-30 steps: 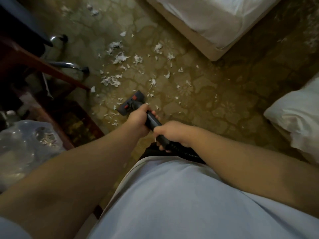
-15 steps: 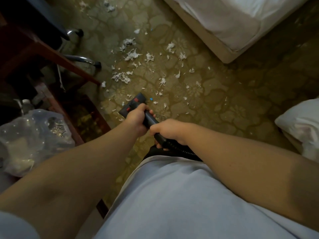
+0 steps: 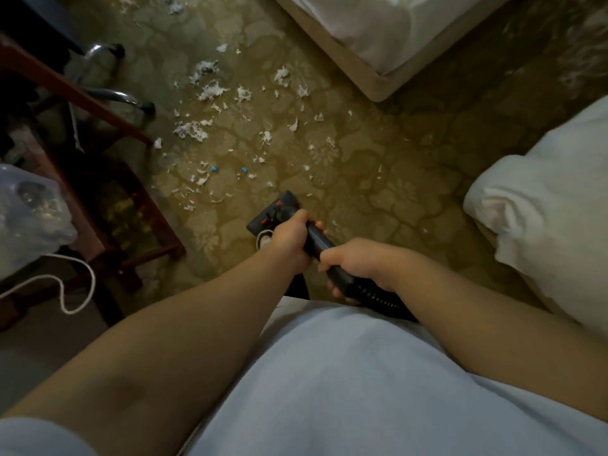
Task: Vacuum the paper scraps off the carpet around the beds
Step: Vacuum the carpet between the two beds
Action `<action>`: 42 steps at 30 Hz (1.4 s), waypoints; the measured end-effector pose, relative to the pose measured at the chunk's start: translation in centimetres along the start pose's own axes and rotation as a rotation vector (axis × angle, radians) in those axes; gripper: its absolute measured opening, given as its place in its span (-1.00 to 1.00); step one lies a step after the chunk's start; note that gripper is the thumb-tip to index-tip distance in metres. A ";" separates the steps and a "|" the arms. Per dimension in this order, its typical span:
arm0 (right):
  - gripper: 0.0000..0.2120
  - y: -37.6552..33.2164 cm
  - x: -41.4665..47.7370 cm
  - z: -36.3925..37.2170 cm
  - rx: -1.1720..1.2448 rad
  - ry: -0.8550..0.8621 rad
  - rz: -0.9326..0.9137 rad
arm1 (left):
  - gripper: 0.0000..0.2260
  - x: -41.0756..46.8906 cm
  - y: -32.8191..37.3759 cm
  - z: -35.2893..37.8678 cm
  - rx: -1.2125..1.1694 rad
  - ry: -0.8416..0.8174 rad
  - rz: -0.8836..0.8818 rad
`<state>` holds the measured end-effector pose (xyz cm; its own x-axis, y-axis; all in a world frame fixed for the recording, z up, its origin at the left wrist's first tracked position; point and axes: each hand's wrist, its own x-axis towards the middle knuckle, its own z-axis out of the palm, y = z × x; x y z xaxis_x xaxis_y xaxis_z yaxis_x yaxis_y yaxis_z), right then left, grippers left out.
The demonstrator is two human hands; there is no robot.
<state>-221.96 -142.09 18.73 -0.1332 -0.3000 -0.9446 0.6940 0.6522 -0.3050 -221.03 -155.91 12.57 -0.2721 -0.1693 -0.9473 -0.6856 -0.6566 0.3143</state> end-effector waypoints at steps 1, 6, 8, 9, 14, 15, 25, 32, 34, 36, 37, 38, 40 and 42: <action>-0.77 1.9 -0.8 -1.0 0.001 0.003 0.009 | -0.90 -0.7 -2.0 1.2 0.003 -0.006 -0.002; -0.73 9.9 -4.8 -5.1 0.028 0.032 0.059 | -0.86 -4.5 -10.0 6.1 -0.006 -0.067 -0.021; -0.72 12.2 -6.3 -6.0 0.059 0.029 0.091 | -0.84 -5.9 -12.2 7.3 -0.006 -0.092 -0.050; -0.72 13.2 -7.0 -6.3 0.069 0.036 0.100 | -0.84 -6.4 -13.1 7.9 0.000 -0.098 -0.063; -0.72 17.0 -9.8 -8.2 0.092 0.067 0.151 | -0.86 -8.1 -16.8 10.5 0.042 -0.136 -0.121; -0.72 17.4 -10.2 -8.4 0.097 0.071 0.157 | -0.85 -8.3 -17.4 10.8 0.046 -0.148 -0.129; -0.72 16.4 -7.9 -5.1 -0.001 0.055 0.106 | -0.88 -7.4 -16.8 6.4 -0.055 -0.137 -0.105; -0.69 10.2 -3.9 1.0 -0.132 0.018 0.074 | -0.93 -5.2 -11.4 -1.1 -0.137 -0.056 -0.045; -0.69 8.1 -2.8 3.4 -0.136 0.012 0.060 | -0.91 -4.5 -9.2 -3.6 -0.137 -0.045 -0.031; -0.74 6.0 -1.9 5.9 -0.123 0.015 0.039 | -0.92 -3.8 -6.9 -6.1 -0.137 -0.034 -0.018; -0.76 5.0 -1.4 7.1 -0.118 0.019 0.034 | -0.92 -3.5 -5.9 -7.4 -0.135 -0.030 -0.013; -0.77 4.0 -1.0 8.4 -0.116 0.024 0.033 | -0.92 -3.2 -4.8 -8.6 -0.129 -0.024 -0.010; -0.76 2.5 -0.1 10.6 -0.099 0.027 0.029 | -0.91 -2.6 -3.0 -10.8 -0.116 -0.019 -0.009; -0.73 1.3 0.9 12.4 -0.067 0.021 0.016 | -0.91 -2.2 -1.5 -12.6 -0.093 -0.020 -0.015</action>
<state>-212.35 -150.16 18.98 -0.1381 -0.2751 -0.9514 0.6476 0.7018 -0.2969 -210.90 -163.85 13.41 -0.2766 -0.1448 -0.9500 -0.6241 -0.7247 0.2921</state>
